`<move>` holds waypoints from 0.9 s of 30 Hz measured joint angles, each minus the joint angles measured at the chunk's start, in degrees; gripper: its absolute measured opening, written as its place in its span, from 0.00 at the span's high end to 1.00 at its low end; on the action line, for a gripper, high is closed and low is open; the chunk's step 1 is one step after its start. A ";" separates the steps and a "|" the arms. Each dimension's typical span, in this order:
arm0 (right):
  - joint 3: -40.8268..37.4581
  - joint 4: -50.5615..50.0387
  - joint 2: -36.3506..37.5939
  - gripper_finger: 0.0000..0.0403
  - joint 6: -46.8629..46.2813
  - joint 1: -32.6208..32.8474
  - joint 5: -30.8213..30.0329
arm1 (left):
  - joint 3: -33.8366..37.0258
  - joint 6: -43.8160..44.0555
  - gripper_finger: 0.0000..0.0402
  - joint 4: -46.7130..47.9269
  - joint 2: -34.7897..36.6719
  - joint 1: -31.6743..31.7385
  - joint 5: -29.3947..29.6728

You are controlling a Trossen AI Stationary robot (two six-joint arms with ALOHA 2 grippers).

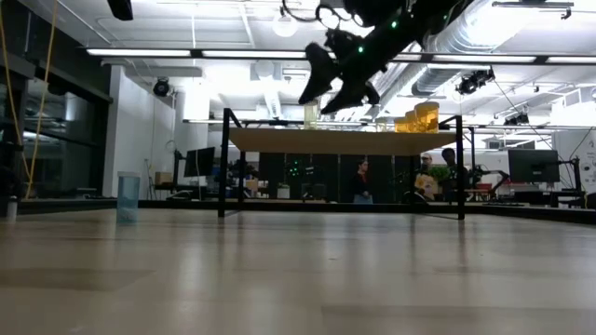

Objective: Pick and place medicine bottles onto shelf by color
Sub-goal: Put the top yellow pill bottle on the shelf aligned with the yellow pill bottle

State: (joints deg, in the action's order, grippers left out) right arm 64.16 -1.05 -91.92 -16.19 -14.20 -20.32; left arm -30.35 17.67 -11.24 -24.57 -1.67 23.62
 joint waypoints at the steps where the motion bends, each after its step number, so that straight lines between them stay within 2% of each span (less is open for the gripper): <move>1: 0.00 0.00 -0.35 0.25 -0.10 -0.29 0.01 | 0.00 0.01 1.00 0.02 -0.01 0.00 0.00; 6: 0.00 1.45 -0.90 0.26 2.31 -1.23 2.31 | 0.00 0.13 1.00 0.02 -0.01 0.00 0.00; 11: 0.00 3.47 -0.64 0.32 3.70 -1.61 3.38 | 0.00 0.15 1.00 0.02 -0.01 0.00 0.00; 27: 0.00 3.83 -0.61 0.66 2.89 -1.50 7.36 | 0.00 0.15 1.00 0.21 -0.01 0.00 0.06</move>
State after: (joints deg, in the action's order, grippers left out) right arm 64.16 2.79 -92.53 -13.30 -15.70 -12.96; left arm -30.35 17.82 -11.03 -24.58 -1.67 23.67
